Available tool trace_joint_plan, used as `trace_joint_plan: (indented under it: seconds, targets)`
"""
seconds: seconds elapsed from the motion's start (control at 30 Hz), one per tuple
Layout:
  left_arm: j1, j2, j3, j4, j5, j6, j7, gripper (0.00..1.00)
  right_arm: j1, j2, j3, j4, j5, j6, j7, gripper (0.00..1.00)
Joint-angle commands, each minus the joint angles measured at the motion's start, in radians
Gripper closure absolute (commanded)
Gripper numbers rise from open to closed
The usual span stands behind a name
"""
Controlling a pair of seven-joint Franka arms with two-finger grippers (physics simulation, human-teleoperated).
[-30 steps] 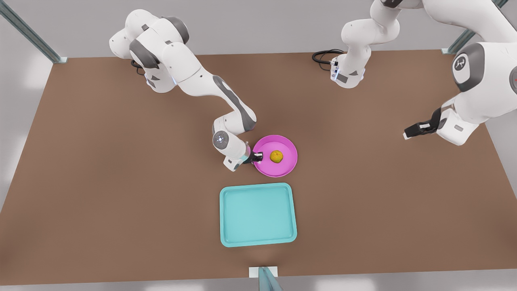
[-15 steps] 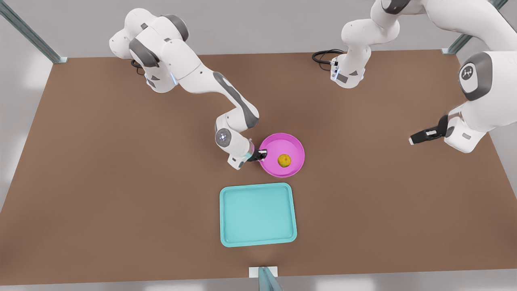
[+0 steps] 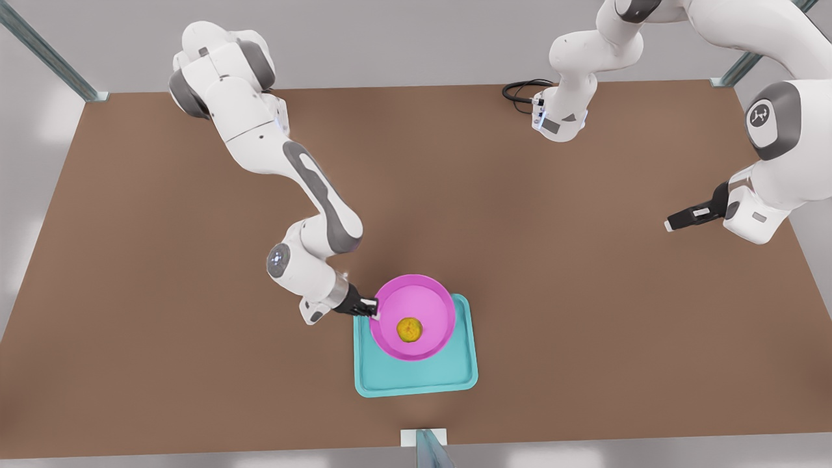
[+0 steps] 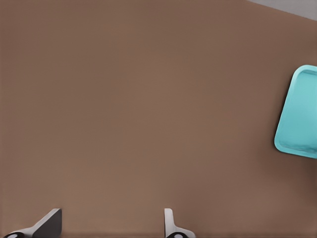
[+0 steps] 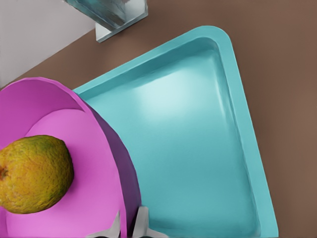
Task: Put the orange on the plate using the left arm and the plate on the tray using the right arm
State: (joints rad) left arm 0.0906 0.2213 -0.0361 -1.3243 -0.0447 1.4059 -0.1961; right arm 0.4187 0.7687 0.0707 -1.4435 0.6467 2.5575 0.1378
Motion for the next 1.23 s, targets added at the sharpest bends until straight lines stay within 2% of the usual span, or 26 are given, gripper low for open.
trace_joint_plan:
  seconds: [0.0,0.1,0.3,0.33,0.37,0.6,0.63,0.67,0.73,0.77,0.8,0.83,0.87,0.9,0.97,1.07,1.2]
  targets:
    - [0.0,-0.002,0.001,0.0,0.0,-0.008,0.004,0.0,-0.008,0.055,0.0,0.072,-0.006,-0.017,0.006,0.79]
    - [0.0,-0.004,-0.001,0.0,0.0,-0.021,0.004,0.0,-0.008,0.132,-0.002,0.156,-0.009,-0.017,0.005,0.79]
    - [-0.002,0.007,-0.008,0.017,0.0,-0.037,-0.002,0.0,-0.008,0.179,-0.005,0.198,-0.013,-0.016,-0.001,0.79]
    - [-0.002,0.009,-0.008,0.017,0.0,-0.038,-0.002,0.0,-0.008,0.179,-0.005,0.198,-0.013,-0.016,-0.001,0.74]
    - [-0.002,0.01,-0.008,0.017,0.0,-0.038,-0.002,0.0,-0.006,0.181,-0.006,0.198,-0.016,-0.016,-0.001,0.0]
    - [-0.002,0.0,-0.01,0.02,0.0,-0.05,0.001,0.0,-0.006,0.169,-0.006,0.199,-0.019,-0.022,-0.001,0.0]
    - [-0.002,-0.002,-0.01,0.02,0.0,-0.05,0.001,0.0,-0.009,0.159,-0.011,0.213,-0.035,-0.083,0.0,0.0]
    - [-0.002,-0.002,-0.01,0.022,0.0,-0.05,0.001,0.0,-0.052,0.161,-0.011,0.212,-0.136,-0.16,-0.006,0.0]
    - [-0.002,-0.002,-0.01,0.02,0.0,-0.051,0.001,0.0,-0.195,0.109,-0.011,0.251,-0.372,-0.635,-0.161,0.0]
    - [-0.002,-0.004,-0.011,0.02,-0.001,-0.059,-0.002,0.0,-0.299,0.109,-0.011,0.4,-0.499,-0.989,-0.25,0.0]
    - [-0.002,-0.004,-0.011,0.02,-0.001,-0.062,0.001,0.0,-0.337,0.109,-0.015,0.497,-0.573,-1.179,-0.302,0.0]
    - [-0.002,-0.004,-0.013,0.02,-0.001,-0.062,0.001,0.0,-0.371,0.057,-0.019,0.541,-0.743,-1.315,-0.369,0.0]
    - [-0.002,-0.005,-0.008,0.02,-0.003,-0.064,0.003,0.0,-0.383,-0.078,-0.019,0.54,-0.883,-1.353,-0.426,0.0]
    - [-0.002,-0.005,-0.005,0.022,-0.015,-0.064,0.003,0.0,-0.39,-0.26,-0.009,0.499,-0.901,-1.358,-0.428,0.0]
    - [0.0,-0.019,-0.001,0.022,-0.015,-0.064,0.004,0.0,-0.393,-0.488,-0.009,0.365,-0.903,-1.355,-0.419,0.0]
    - [-0.002,-0.017,-0.013,0.022,-0.012,-0.062,0.004,0.0,-0.41,-0.637,-0.019,0.172,-0.885,-1.3,-0.412,0.0]
    - [-0.006,0.012,-0.018,0.08,-0.006,-0.062,-0.003,0.0,-0.422,-0.646,-0.019,0.158,-0.881,-1.298,-0.412,0.0]
